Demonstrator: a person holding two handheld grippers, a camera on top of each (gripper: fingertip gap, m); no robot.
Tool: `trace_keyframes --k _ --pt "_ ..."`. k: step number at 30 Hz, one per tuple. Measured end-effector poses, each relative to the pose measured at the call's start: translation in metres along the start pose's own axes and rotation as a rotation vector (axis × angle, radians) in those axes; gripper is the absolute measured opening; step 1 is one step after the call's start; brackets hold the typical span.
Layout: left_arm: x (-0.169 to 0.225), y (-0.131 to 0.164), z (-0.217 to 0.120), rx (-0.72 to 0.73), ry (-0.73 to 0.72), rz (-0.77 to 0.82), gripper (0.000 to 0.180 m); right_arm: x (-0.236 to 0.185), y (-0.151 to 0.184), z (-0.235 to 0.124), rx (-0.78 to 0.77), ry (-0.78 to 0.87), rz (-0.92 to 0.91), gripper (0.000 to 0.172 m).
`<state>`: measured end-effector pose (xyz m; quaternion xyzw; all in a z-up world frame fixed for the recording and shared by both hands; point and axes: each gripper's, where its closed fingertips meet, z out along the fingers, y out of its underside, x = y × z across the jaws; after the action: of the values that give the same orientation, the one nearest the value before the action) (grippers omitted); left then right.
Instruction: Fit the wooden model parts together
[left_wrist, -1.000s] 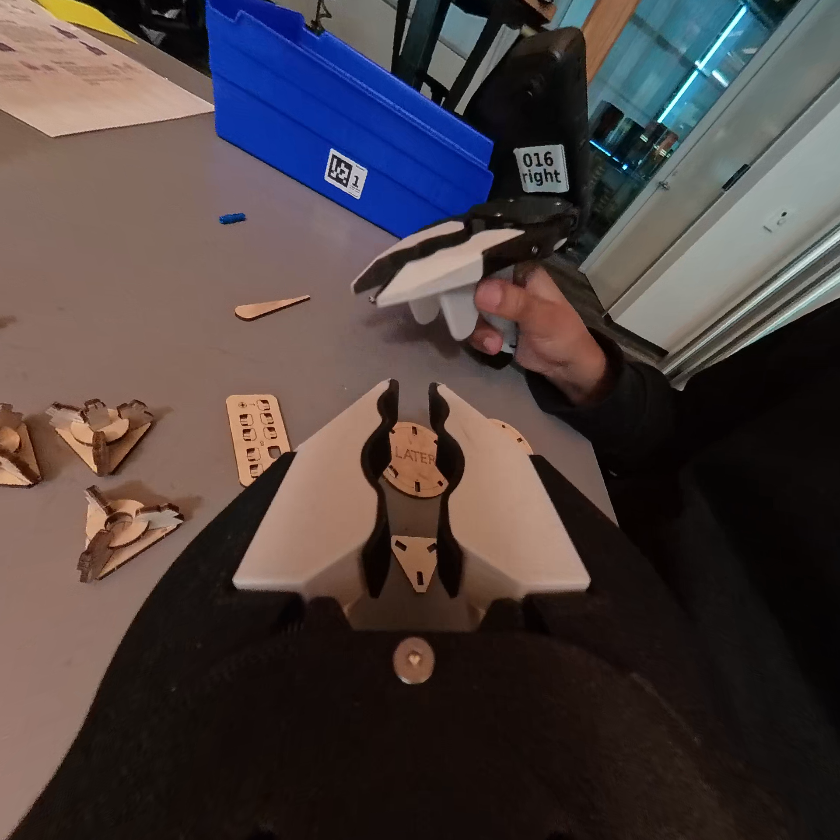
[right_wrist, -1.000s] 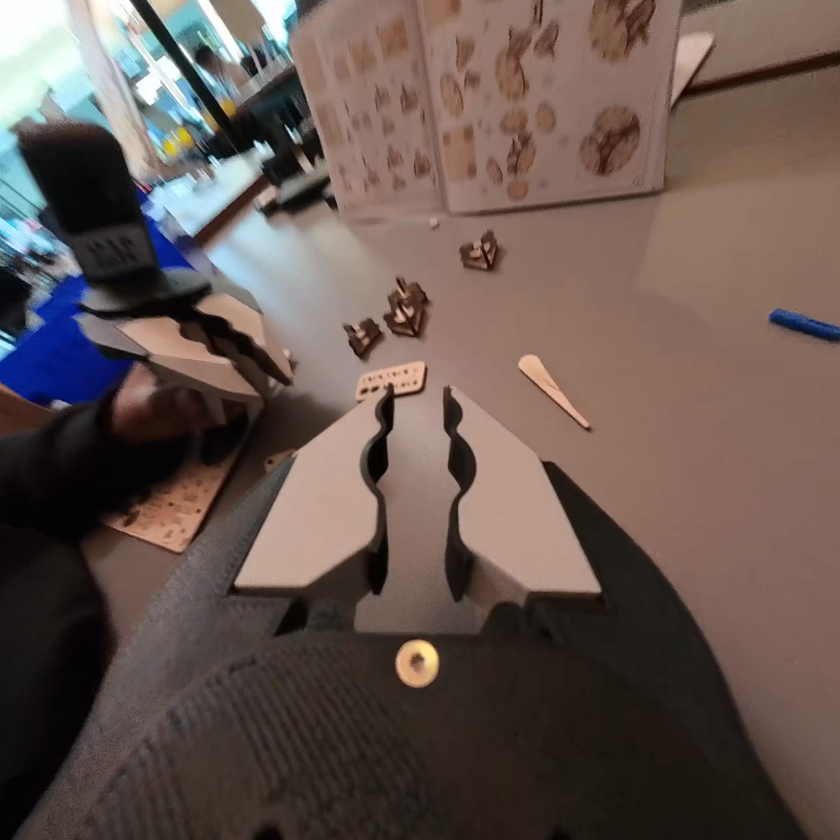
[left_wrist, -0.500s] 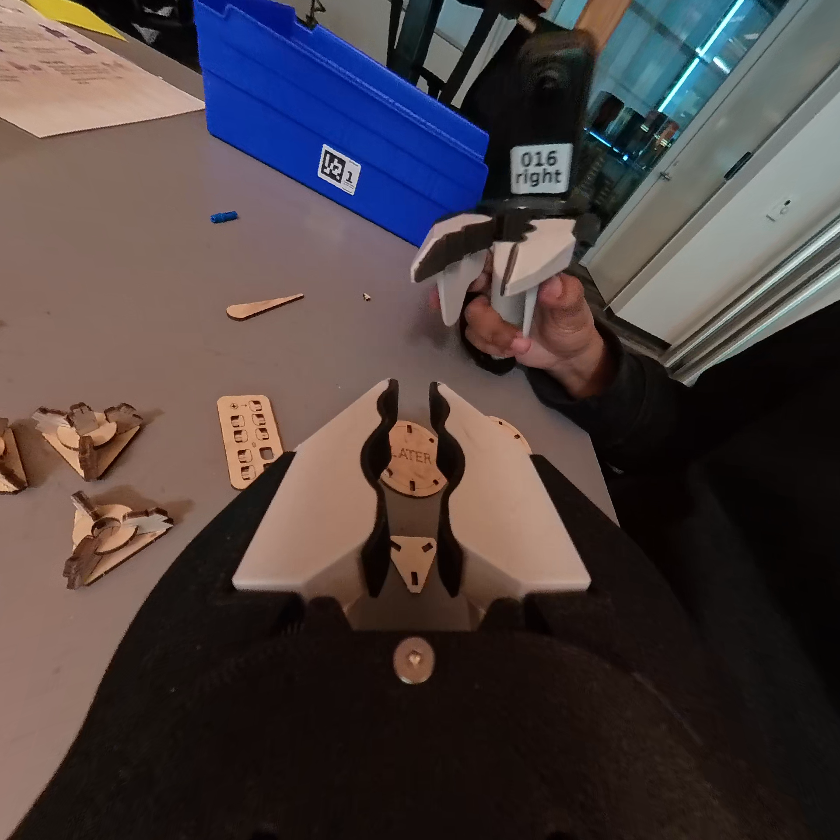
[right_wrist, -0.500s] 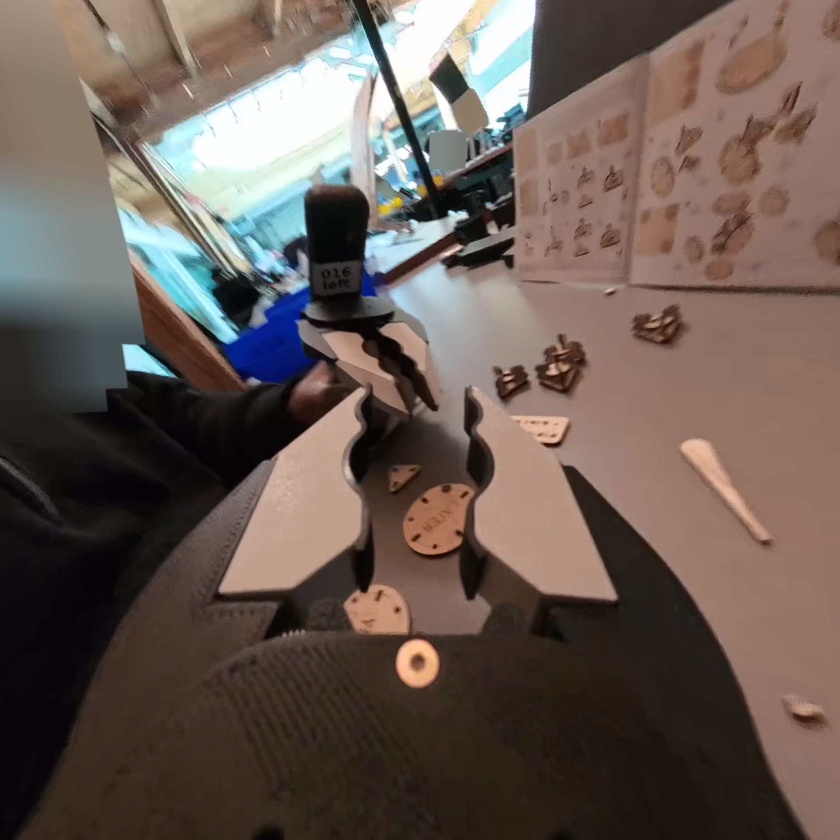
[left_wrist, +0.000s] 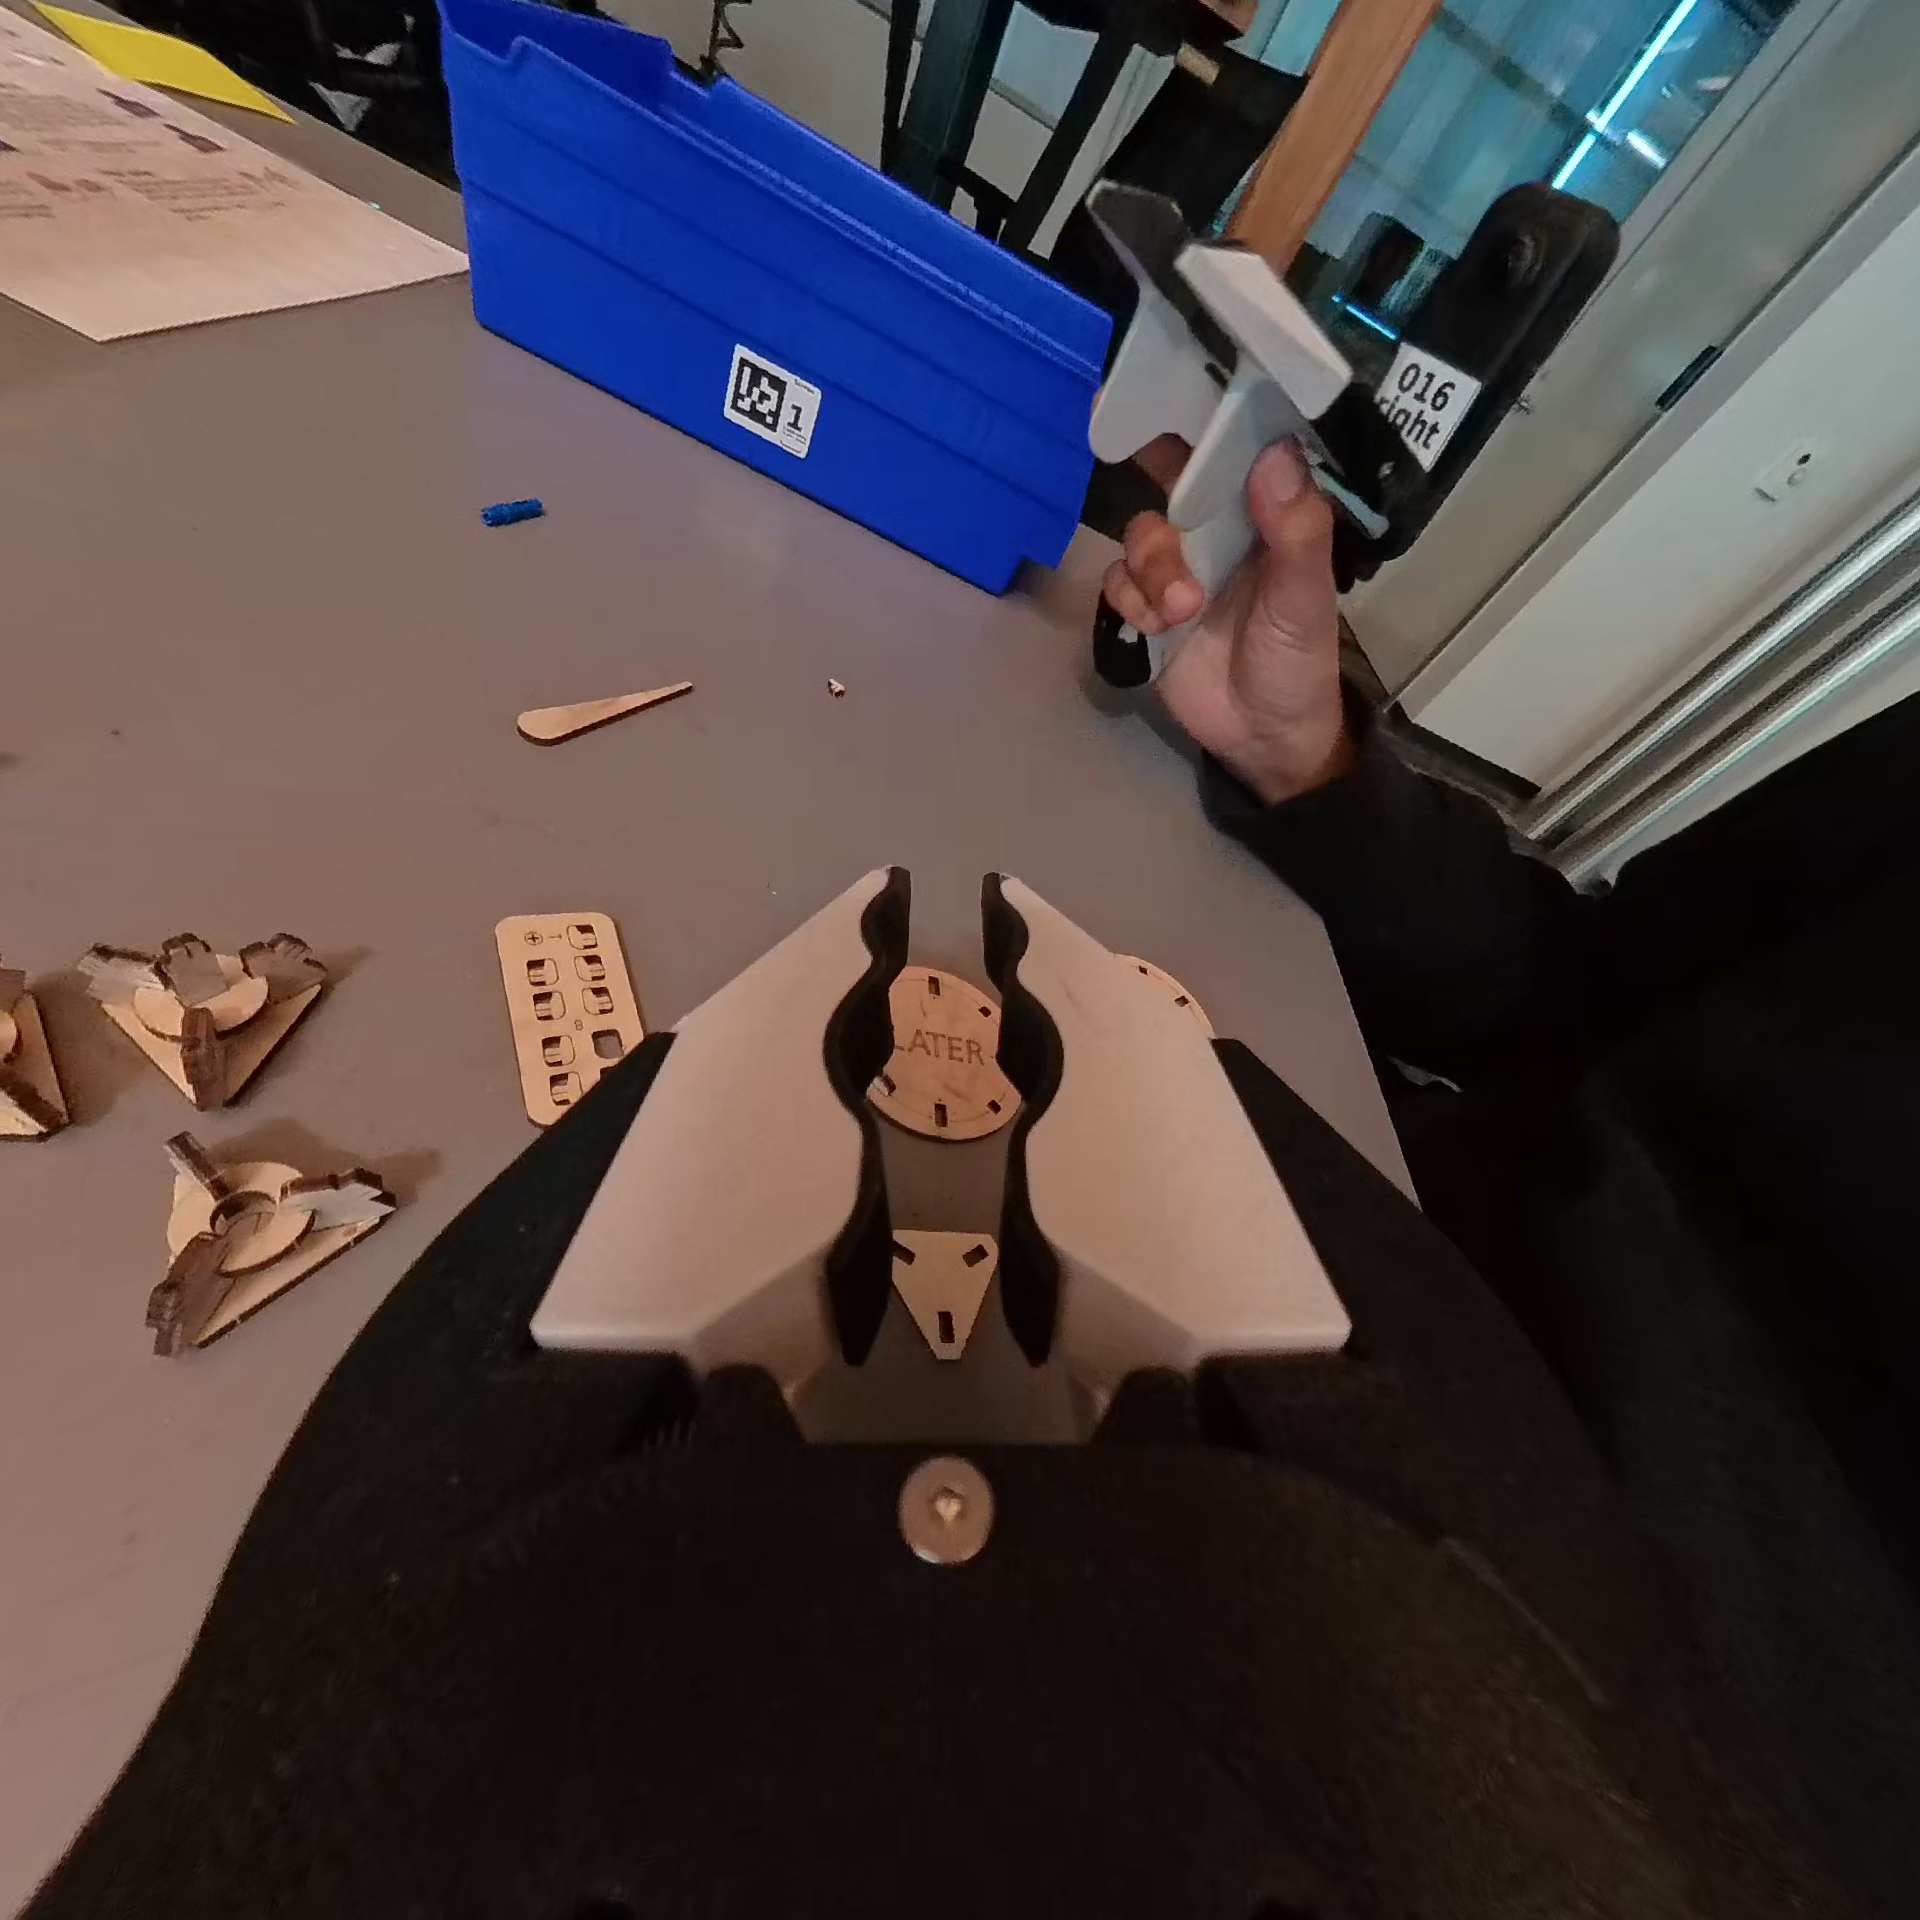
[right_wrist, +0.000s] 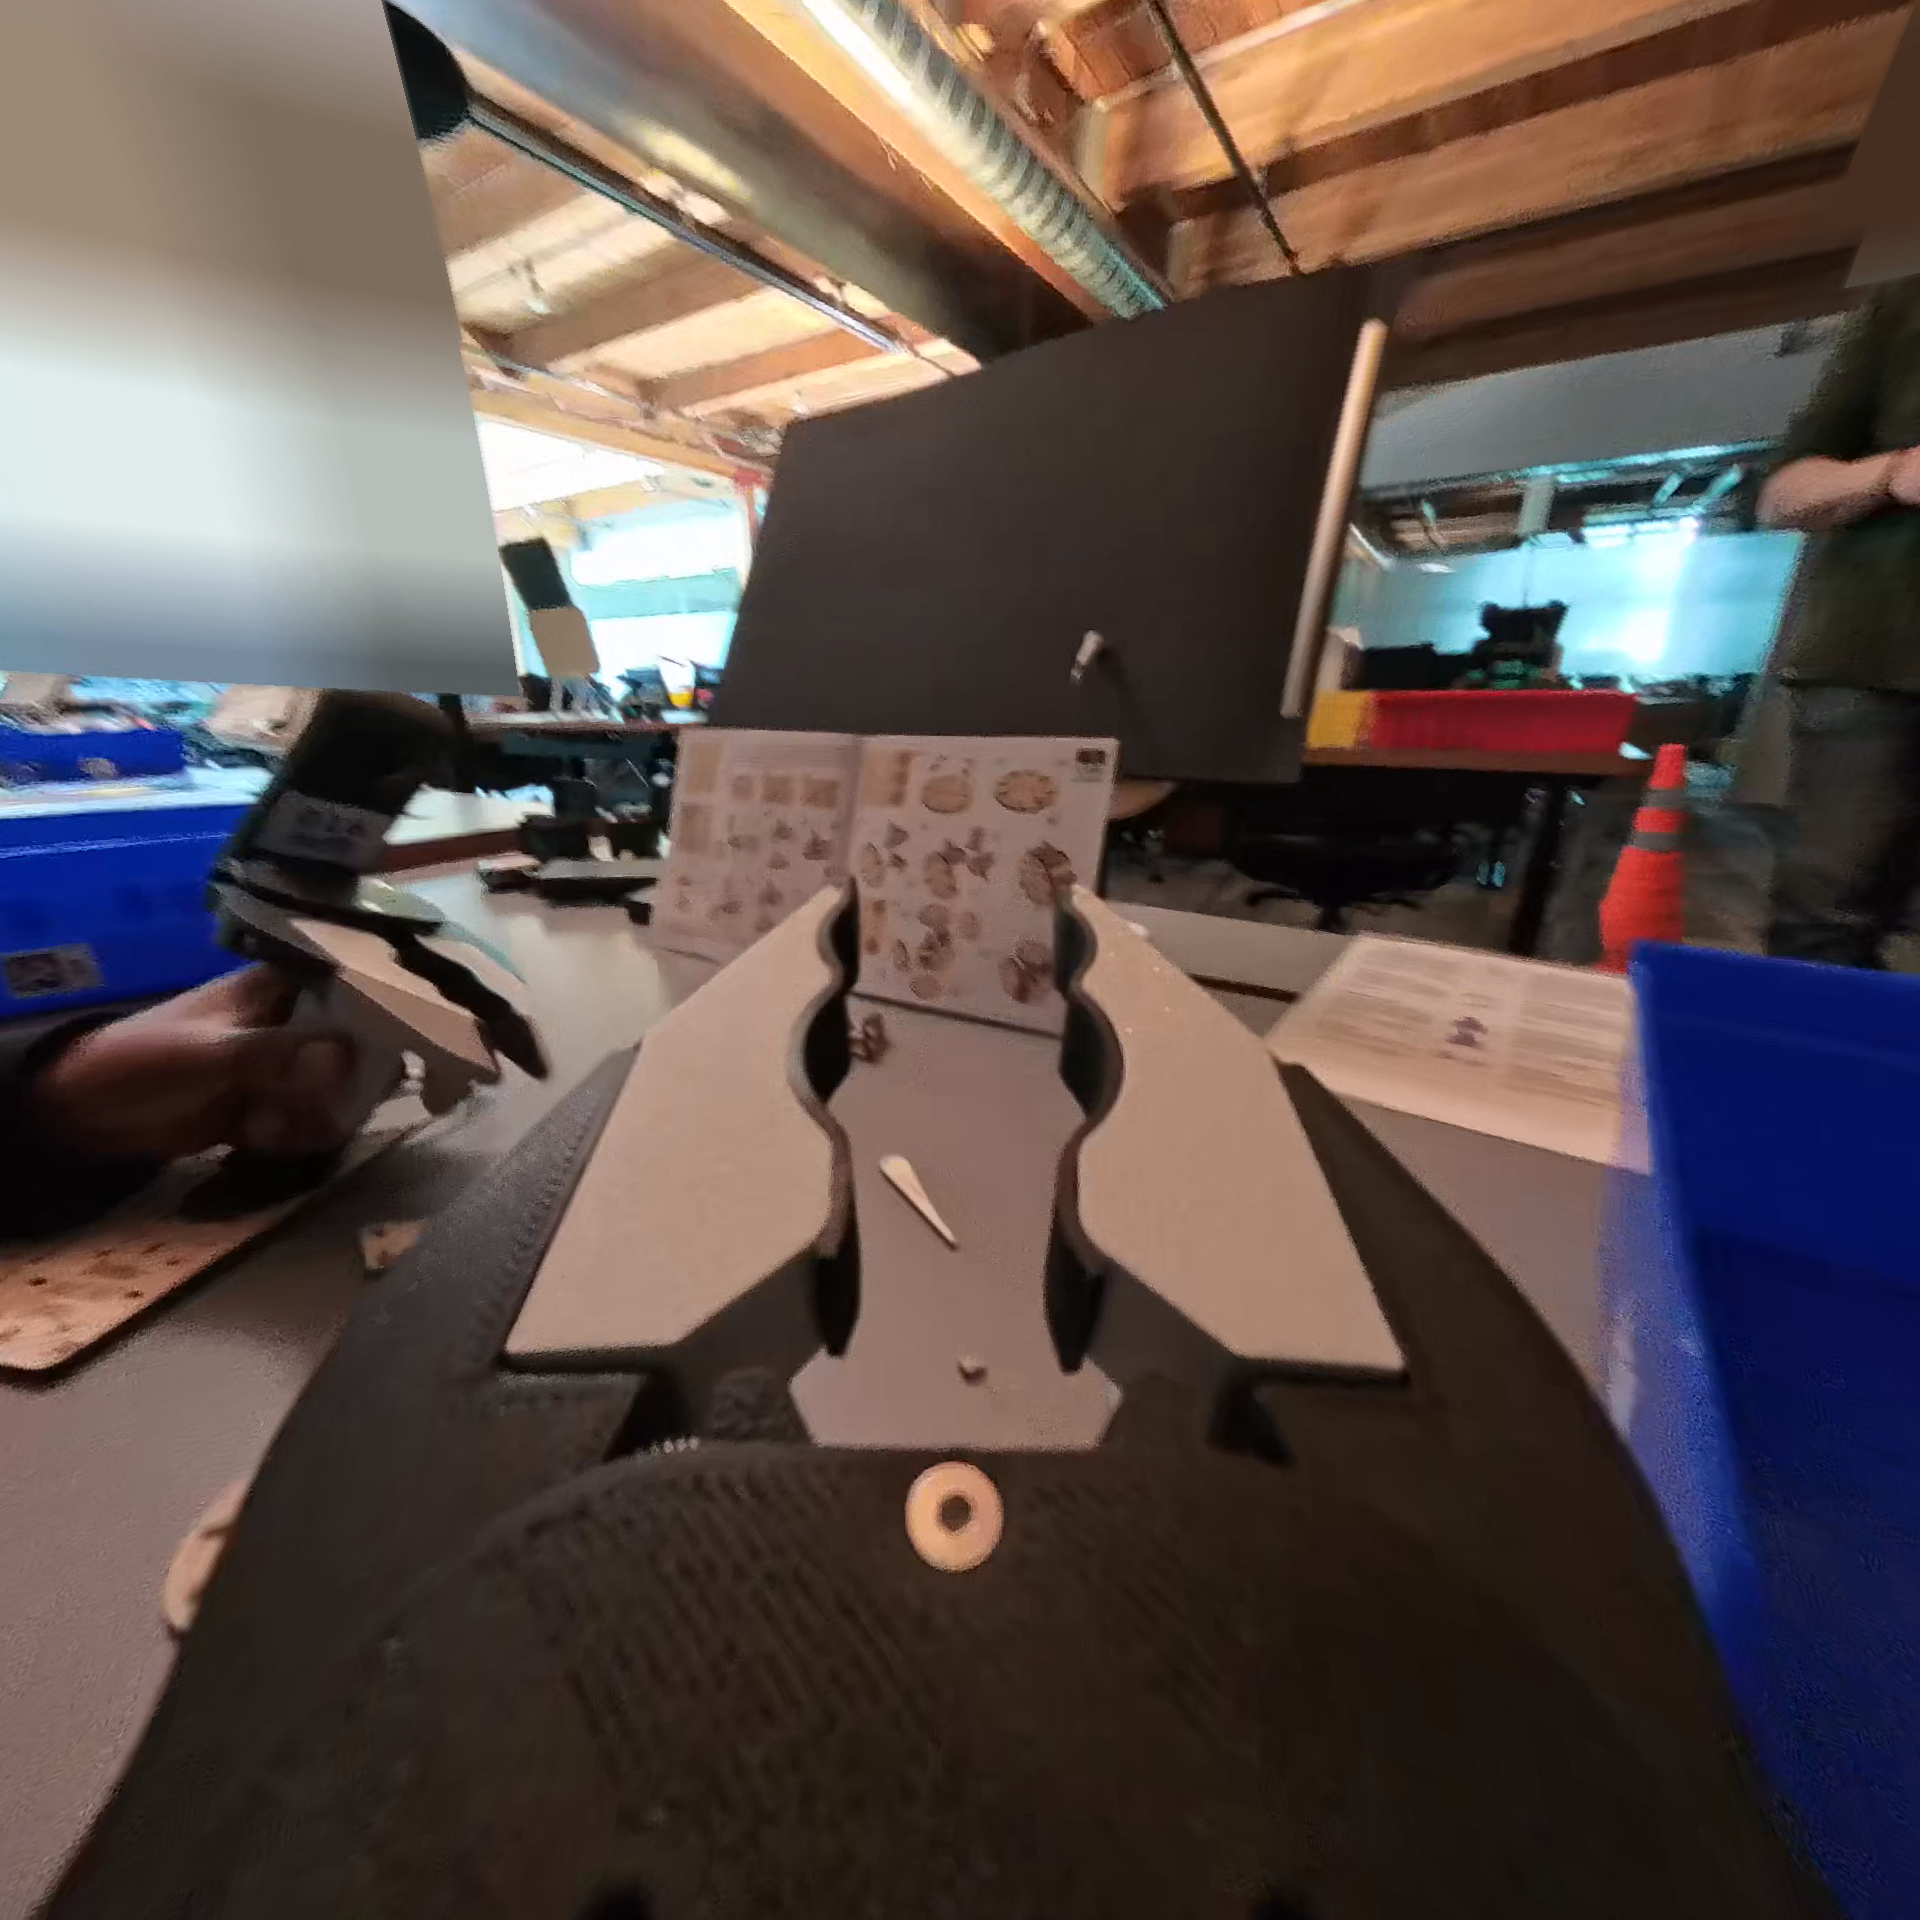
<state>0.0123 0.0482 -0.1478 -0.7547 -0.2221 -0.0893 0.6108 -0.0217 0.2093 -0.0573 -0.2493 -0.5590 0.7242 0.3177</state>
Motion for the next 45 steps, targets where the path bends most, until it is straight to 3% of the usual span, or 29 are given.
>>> trace_keyframes --k 2,7,13,22,27,32,35,38,42,45 --pt "0.000 0.000 0.000 0.001 0.001 -0.005 0.012 0.012 0.023 -0.003 -0.141 0.041 -0.014 0.020" --pt "-0.004 -0.002 -0.001 0.016 0.003 -0.036 0.012 0.021 0.113 0.002 -0.659 0.150 0.096 0.032" --pt "-0.005 -0.003 -0.002 0.022 0.003 -0.049 0.012 0.008 0.157 -0.003 -0.933 0.102 0.150 0.032" --pt "-0.003 -0.002 -0.001 0.017 0.009 -0.042 0.012 0.008 0.161 -0.002 -0.956 0.093 0.168 0.005" --pt "-0.003 -0.002 -0.001 0.018 0.008 -0.037 0.012 -0.001 0.159 0.001 -0.948 0.046 0.120 0.000" --pt "-0.003 -0.004 -0.002 0.035 0.014 -0.046 0.012 -0.030 0.134 0.020 -0.773 -0.087 -0.016 0.000" --pt "-0.002 -0.005 -0.003 0.039 0.017 -0.045 0.012 -0.032 0.129 0.024 -0.733 -0.079 -0.096 0.000" --pt "-0.001 -0.004 -0.002 0.033 0.018 -0.037 0.012 -0.015 0.128 0.021 -0.735 0.012 -0.059 0.002" --pt "-0.001 -0.004 -0.002 0.032 0.018 -0.037 0.012 -0.006 0.140 0.014 -0.818 0.042 0.094 0.022" --pt "-0.002 -0.004 -0.002 0.034 0.020 -0.042 0.012 -0.005 0.153 0.011 -0.901 0.058 0.055 0.022"
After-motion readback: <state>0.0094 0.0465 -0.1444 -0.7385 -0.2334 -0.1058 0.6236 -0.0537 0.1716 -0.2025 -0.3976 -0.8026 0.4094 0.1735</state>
